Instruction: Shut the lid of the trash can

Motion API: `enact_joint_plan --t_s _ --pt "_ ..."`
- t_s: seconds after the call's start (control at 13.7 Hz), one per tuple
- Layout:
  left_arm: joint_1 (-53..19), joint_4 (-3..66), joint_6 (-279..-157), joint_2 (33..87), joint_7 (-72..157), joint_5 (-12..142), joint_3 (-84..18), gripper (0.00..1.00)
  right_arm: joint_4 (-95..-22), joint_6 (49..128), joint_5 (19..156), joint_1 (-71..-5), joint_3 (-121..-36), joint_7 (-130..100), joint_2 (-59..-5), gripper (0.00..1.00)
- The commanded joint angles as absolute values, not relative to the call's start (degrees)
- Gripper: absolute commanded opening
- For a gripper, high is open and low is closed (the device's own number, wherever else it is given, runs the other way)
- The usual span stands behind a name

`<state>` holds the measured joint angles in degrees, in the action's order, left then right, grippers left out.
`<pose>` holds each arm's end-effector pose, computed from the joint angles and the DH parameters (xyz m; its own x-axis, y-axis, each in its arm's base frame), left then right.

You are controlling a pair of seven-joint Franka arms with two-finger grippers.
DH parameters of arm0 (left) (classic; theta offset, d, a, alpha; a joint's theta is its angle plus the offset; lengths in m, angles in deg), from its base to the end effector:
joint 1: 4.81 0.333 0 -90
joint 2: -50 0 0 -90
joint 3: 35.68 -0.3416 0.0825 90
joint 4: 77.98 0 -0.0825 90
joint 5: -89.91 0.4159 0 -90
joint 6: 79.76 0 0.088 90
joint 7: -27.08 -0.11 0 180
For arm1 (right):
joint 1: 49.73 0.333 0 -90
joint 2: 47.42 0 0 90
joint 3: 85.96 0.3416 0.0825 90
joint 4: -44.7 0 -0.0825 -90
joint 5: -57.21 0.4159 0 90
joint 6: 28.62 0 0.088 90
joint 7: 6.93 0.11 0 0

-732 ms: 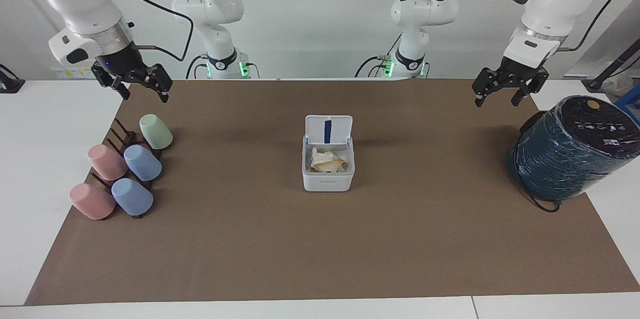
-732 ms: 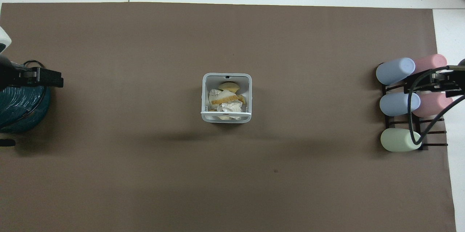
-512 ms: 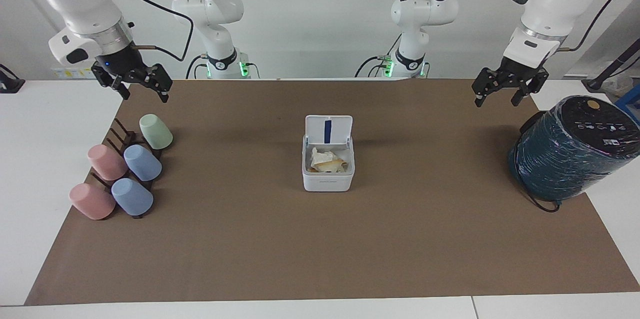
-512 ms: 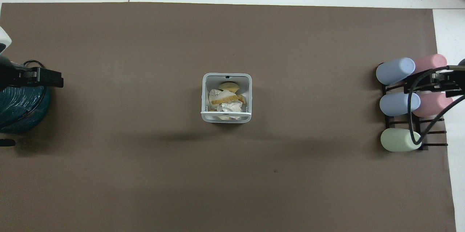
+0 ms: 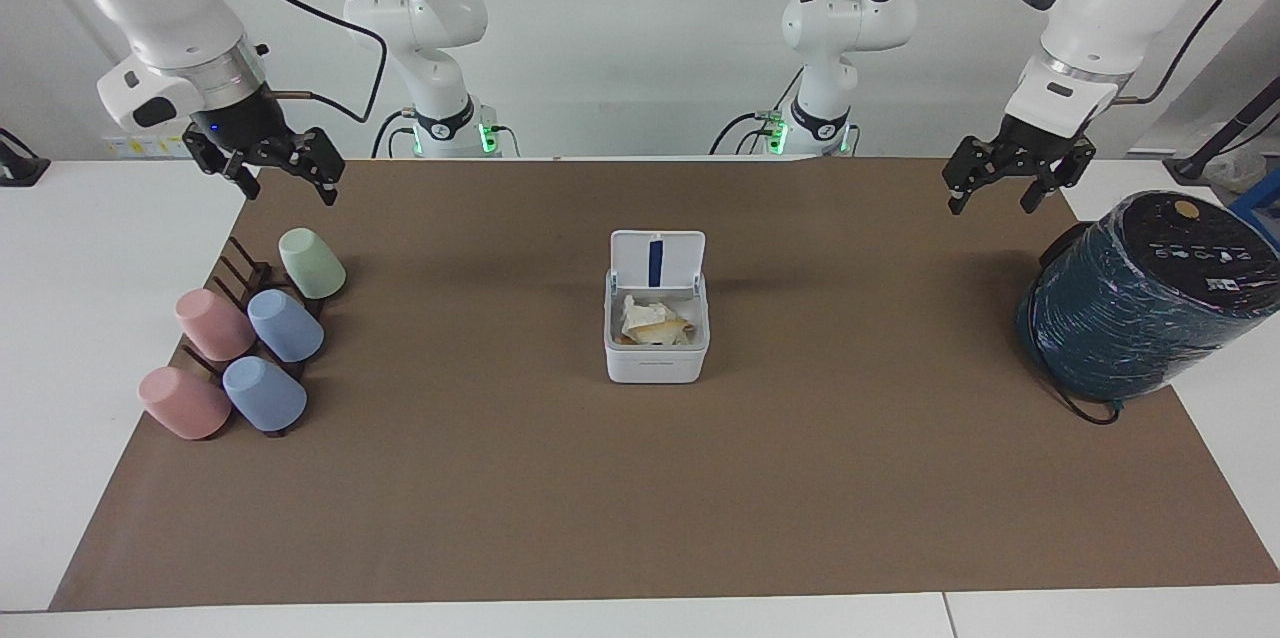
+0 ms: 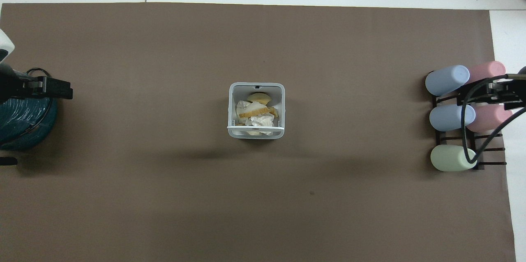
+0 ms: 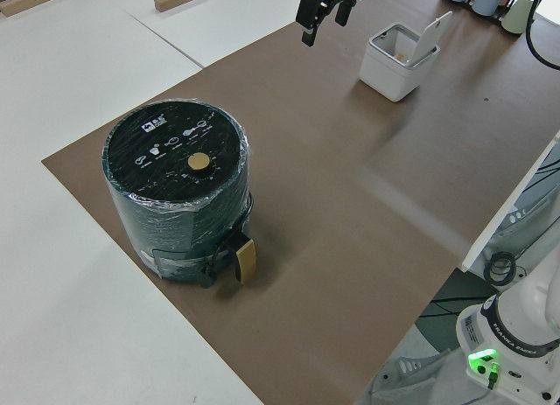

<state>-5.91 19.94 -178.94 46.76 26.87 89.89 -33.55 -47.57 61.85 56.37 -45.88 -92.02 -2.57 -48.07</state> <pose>0.5797 -0.0333 0.6242 0.9951 -0.0599 0.0784 -0.0599 -0.9982 -0.0020 0.5820 -0.0244 0.6345 0.9933 -0.1143 -0.0191 -0.1140 -0.9934 0.0149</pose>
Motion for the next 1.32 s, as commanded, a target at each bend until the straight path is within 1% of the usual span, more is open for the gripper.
enact_joint_plan --t_s 0.0,0.22,0.37,0.44,0.51,0.59,0.66,0.73,1.02,1.1,1.24 --pt "-6.13 23.96 -179.87 44.55 26.2 89.03 -33.66 1.0 -48.38 61.47 56.5 -46.83 -91.32 -3.15 -49.01 1.0" --pt "-6.13 24.06 -179.87 44.55 26.72 89.03 -33.31 1.0 -48.38 61.47 56.59 -46.83 -91.32 -3.15 -49.01 1.0" --pt "-8.4 25.37 -179.96 43.94 27.08 88.94 -33.22 1.0 -48.38 61.47 56.5 -46.92 -91.32 -3.15 -49.01 1.0" --pt "-9.63 28.25 -180.83 42.54 27.17 88.94 -33.22 0.83 -48.29 61.47 56.5 -46.92 -91.32 -3.06 -49.01 1.0" --pt "-11.3 32.11 -183.54 40.7 27.25 88.94 -33.14 0.6 -48.38 61.47 56.59 -46.83 -91.32 -3.06 -49.01 1.0" --pt "-13.4 35.36 -186.35 39.2 28.47 88.86 -33.13 0.43 -48.38 61.47 56.59 -46.92 -91.32 -3.06 -49.01 1.0" --pt "-16.12 36.96 -187.94 38.58 31.79 88.51 -33.13 0.3 -48.38 61.47 56.59 -46.83 -91.32 -3.15 -49.01 1.0" --pt "-18.59 37.07 -188.65 38.66 35.48 87.98 -33.13 0.21 -48.29 61.47 56.59 -46.92 -91.32 -3.06 -49.01 1.0" --pt "-24.05 37.51 -190.76 39.1 37.54 84.82 -33.13 0.02 -48.38 61.47 56.5 -46.83 -91.32 -3.15 -49.01 1.0" --pt "-25.28 37.68 -191.55 39.27 38.06 84.03 -33.13 0.0 -48.38 61.47 56.5 -46.83 -91.32 -3.15 -49.01 1.0" --pt "-28.7 37.94 -192.43 39.45 39.9 82.8 -33.13 0.0 -48.38 61.47 56.59 -46.83 -91.32 -3.15 -49.01 1.0"
